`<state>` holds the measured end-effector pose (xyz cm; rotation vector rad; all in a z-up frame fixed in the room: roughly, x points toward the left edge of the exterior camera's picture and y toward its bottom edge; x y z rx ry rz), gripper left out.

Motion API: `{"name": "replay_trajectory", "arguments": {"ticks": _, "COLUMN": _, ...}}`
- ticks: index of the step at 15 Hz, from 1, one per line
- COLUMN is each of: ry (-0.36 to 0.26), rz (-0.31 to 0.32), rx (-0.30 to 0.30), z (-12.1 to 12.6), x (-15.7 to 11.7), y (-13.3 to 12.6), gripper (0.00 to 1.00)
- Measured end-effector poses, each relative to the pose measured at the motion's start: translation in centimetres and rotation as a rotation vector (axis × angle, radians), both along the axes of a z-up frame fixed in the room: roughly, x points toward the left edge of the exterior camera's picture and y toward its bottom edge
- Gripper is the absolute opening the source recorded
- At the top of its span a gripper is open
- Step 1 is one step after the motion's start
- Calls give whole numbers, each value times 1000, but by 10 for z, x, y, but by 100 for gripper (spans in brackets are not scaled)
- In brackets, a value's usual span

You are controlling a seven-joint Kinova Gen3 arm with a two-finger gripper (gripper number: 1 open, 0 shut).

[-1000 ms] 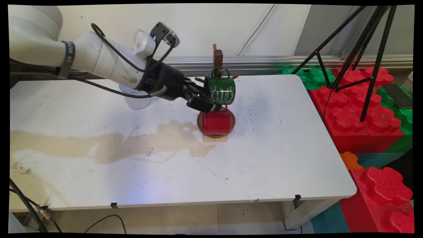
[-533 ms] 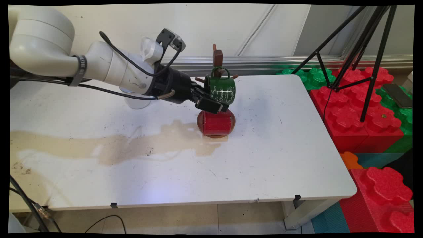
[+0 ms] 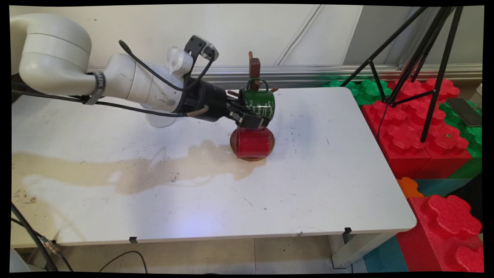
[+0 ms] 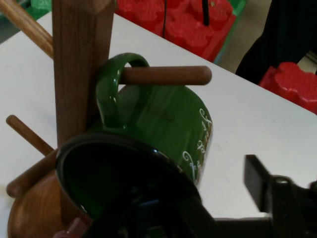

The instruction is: Pick up the green mug from the rack, then place the picked object on the table

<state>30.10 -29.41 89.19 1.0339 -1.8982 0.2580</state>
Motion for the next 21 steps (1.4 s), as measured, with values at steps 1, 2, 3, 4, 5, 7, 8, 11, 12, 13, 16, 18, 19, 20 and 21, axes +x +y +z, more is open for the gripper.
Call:
{"name": "replay_trajectory", "arguments": {"ticks": 1, "ry": 3, "rz": 2, "rx": -5, "z": 0, "x": 0, "y": 0, "gripper": 0}}
{"name": "replay_trajectory", "arguments": {"ticks": 2, "ry": 5, "rz": 4, "rx": -7, "z": 0, "x": 1, "y": 0, "gripper": 0}}
{"name": "replay_trajectory", "arguments": {"ticks": 3, "ry": 7, "rz": 7, "rx": -11, "z": 0, "x": 1, "y": 1, "gripper": 0}}
{"name": "replay_trajectory", "arguments": {"ticks": 4, "ry": 8, "rz": 8, "rx": -14, "z": 0, "x": 2, "y": 1, "gripper": 0}}
{"name": "replay_trajectory", "arguments": {"ticks": 5, "ry": 10, "rz": 9, "rx": -17, "z": 0, "x": 3, "y": 2, "gripper": 0}}
{"name": "replay_trajectory", "arguments": {"ticks": 7, "ry": 12, "rz": 8, "rx": -21, "z": 0, "x": 5, "y": 4, "gripper": 0}}
{"name": "replay_trajectory", "arguments": {"ticks": 8, "ry": 13, "rz": 7, "rx": -23, "z": 1, "x": 7, "y": 5, "gripper": 0}}
{"name": "replay_trajectory", "arguments": {"ticks": 11, "ry": 19, "rz": -3, "rx": -33, "z": 3, "x": 10, "y": 9, "gripper": 0}}
{"name": "replay_trajectory", "arguments": {"ticks": 12, "ry": 22, "rz": -9, "rx": -39, "z": 4, "x": 10, "y": 10, "gripper": 0}}
{"name": "replay_trajectory", "arguments": {"ticks": 13, "ry": 26, "rz": -16, "rx": -47, "z": 5, "x": 11, "y": 11, "gripper": 0}}
{"name": "replay_trajectory", "arguments": {"ticks": 16, "ry": 42, "rz": -36, "rx": -69, "z": 10, "x": 11, "y": 14, "gripper": 0}}
{"name": "replay_trajectory", "arguments": {"ticks": 18, "ry": 48, "rz": -52, "rx": -81, "z": 13, "x": 11, "y": 17, "gripper": 0}}
{"name": "replay_trajectory", "arguments": {"ticks": 19, "ry": 49, "rz": -57, "rx": -84, "z": 14, "x": 11, "y": 18, "gripper": 0}}
{"name": "replay_trajectory", "arguments": {"ticks": 20, "ry": 50, "rz": -63, "rx": -86, "z": 15, "x": 11, "y": 20, "gripper": 0}}
{"name": "replay_trajectory", "arguments": {"ticks": 21, "ry": 50, "rz": -71, "rx": -88, "z": 16, "x": 12, "y": 23, "gripper": 0}}
